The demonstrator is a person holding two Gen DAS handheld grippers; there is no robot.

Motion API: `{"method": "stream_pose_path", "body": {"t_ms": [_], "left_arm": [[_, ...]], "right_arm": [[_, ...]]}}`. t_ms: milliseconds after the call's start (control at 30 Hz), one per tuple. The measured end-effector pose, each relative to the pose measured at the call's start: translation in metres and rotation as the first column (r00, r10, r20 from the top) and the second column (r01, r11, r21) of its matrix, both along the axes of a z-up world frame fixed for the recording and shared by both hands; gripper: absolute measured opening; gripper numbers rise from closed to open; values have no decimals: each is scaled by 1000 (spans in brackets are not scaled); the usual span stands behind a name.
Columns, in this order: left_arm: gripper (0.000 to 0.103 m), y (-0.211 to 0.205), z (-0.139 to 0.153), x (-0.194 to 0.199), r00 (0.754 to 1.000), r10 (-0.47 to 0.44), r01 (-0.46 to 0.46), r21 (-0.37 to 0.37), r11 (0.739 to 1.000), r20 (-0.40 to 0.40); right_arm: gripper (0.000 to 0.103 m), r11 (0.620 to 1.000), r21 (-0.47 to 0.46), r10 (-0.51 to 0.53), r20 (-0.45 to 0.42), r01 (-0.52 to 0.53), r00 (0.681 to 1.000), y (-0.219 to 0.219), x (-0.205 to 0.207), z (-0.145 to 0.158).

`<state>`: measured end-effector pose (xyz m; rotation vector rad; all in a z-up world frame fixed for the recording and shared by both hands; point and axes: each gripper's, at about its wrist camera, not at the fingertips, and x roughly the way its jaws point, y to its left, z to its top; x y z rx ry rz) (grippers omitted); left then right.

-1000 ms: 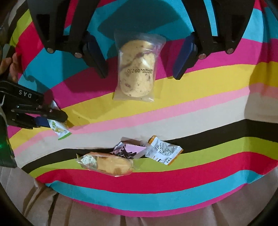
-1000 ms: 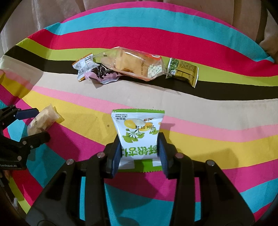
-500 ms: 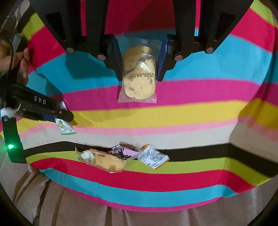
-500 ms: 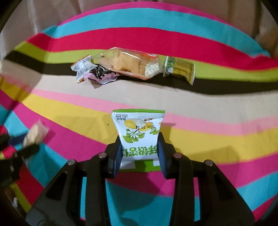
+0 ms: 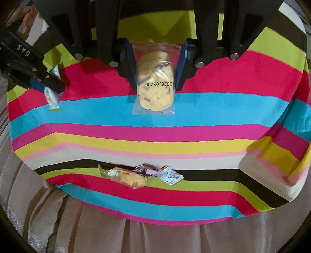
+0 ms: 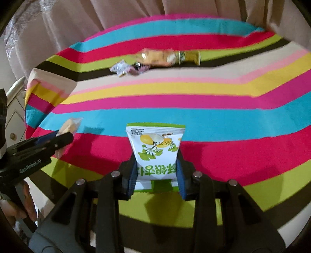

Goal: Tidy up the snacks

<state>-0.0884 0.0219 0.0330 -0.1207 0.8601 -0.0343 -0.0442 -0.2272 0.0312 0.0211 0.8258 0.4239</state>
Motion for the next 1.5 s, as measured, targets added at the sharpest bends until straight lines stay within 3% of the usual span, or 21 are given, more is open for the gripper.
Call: {"method": "stream_pose_path", "body": {"t_ms": [233, 400, 633, 833, 967, 1133, 1500], "left_arm": [[38, -14, 28, -39, 996, -10, 9, 20, 1000, 88], [38, -16, 70, -72, 977, -1, -3, 20, 1000, 213], [38, -30, 144, -120, 907, -20, 0, 48, 999, 420], [39, -47, 186, -160, 843, -47, 15, 65, 998, 535], [39, -56, 201, -178, 813, -68, 27, 79, 996, 578], [39, -73, 207, -194, 800, -118, 70, 103, 992, 588], [39, -127, 202, -218, 775, -248, 177, 177, 968, 581]], "right_arm": [[39, 998, 56, -11, 102, 6, 995, -13, -29, 45], [39, 995, 103, -40, 230, 17, 972, -20, -64, 89], [39, 990, 140, -67, 431, 7, 900, -30, -125, 159], [39, 988, 153, -79, 546, -7, 834, -49, -168, 201], [39, 990, 140, -83, 592, -1, 802, -60, -193, 213], [39, 990, 137, -105, 616, 25, 781, -81, -212, 218], [39, 983, 147, -174, 597, 106, 783, -129, -234, 204]]}}
